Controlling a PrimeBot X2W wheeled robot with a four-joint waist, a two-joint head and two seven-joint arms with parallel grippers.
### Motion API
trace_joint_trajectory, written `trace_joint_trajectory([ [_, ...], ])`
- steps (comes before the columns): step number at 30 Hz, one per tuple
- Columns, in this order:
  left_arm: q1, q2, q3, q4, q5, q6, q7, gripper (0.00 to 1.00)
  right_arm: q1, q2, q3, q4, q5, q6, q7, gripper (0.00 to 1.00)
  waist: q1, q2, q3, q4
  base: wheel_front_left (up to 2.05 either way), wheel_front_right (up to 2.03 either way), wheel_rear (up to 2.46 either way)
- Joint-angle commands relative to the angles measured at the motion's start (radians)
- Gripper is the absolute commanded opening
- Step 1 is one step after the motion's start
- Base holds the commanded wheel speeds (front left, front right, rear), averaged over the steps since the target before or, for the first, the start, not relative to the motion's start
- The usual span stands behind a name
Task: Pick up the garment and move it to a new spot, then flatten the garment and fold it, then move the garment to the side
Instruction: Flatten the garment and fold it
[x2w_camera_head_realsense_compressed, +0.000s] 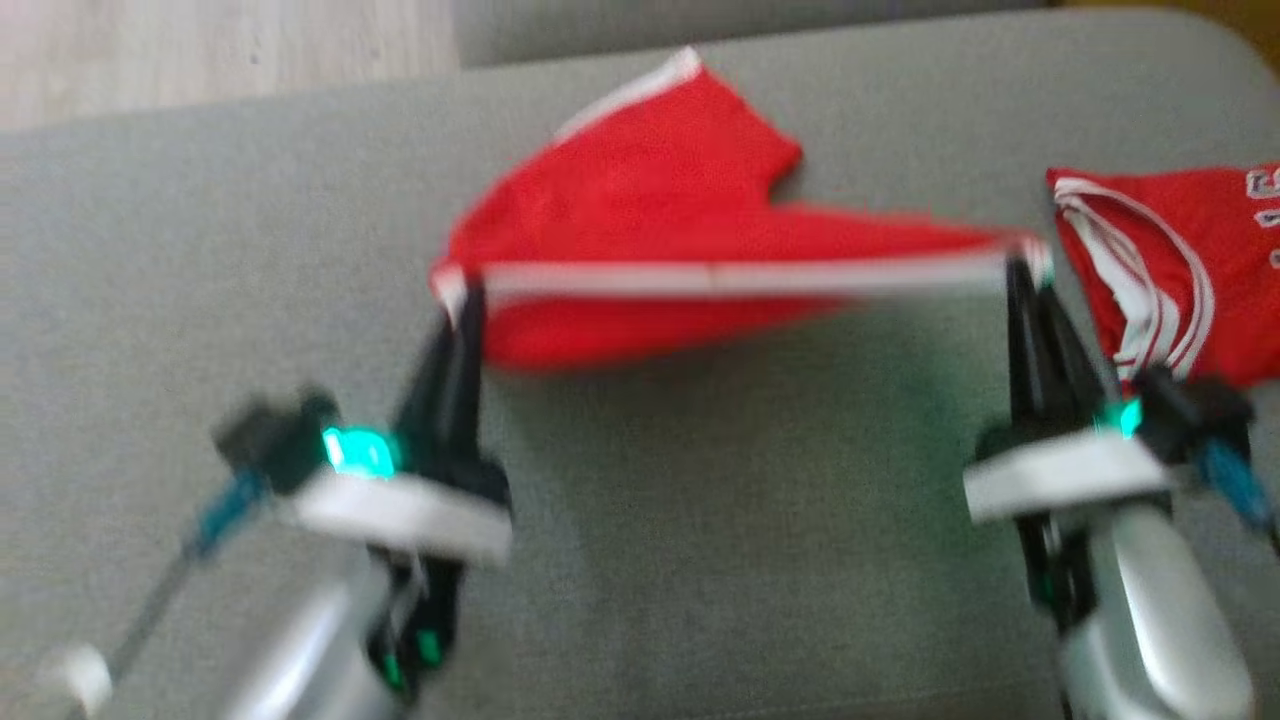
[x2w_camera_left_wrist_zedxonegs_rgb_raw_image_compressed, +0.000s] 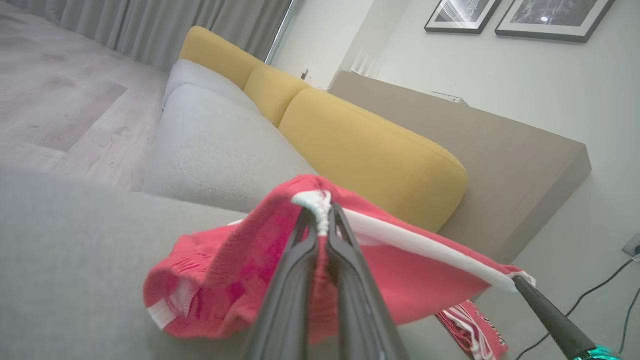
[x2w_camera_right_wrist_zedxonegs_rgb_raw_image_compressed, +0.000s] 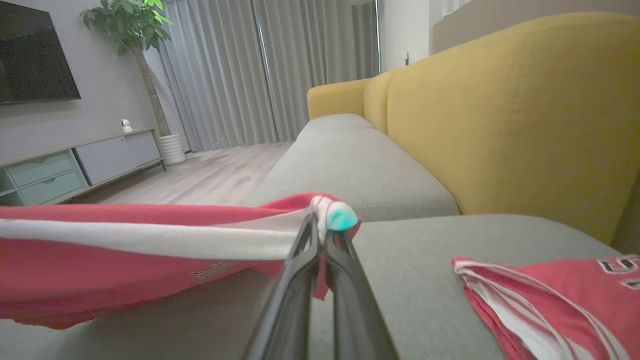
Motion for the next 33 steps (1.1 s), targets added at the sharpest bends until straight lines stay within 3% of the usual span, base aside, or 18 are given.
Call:
trace_joint_trajectory([
  [1, 0.024, 0.017, 0.035, -0.064, -0.001, 0.013, -0.015, 0.0, 0.036, 0.005, 0.002, -0.073, 0.009, 0.007, 0.014, 0.0, 0.0003, 0.0, -0.044, 0.005, 0.0, 0.0, 0.0],
  [9, 0.306, -0.005, 0.031, -0.262, 0.003, 0.088, -0.017, 0.0, 0.309, 0.005, -0.052, -0.367, 0.03, 0.007, 0.124, 0.0, 0.0003, 0.0, -0.117, 0.01, 0.0, 0.0, 0.0],
  [16, 0.381, -0.069, 0.007, -0.282, -0.021, 0.114, -0.017, 0.0, 0.338, 0.005, -0.09, -0.44, -0.035, 0.007, 0.208, 0.0, 0.0003, 0.0, -0.088, 0.067, 0.0, 0.0, 0.0],
  [23, 0.328, -0.128, -0.004, -0.196, -0.051, 0.111, -0.006, 0.0, 0.184, 0.005, -0.085, -0.339, -0.091, 0.007, 0.27, 0.0, 0.0003, 0.0, -0.014, 0.126, 0.0, 0.0, 0.0],
  [33, 0.106, -0.185, 0.007, 0.01, -0.146, 0.121, 0.04, 0.0, -0.228, -0.031, -0.027, 0.056, -0.157, 0.007, 0.328, 0.0, 0.0003, 0.0, 0.097, 0.216, 0.0, 0.0, 0.0],
])
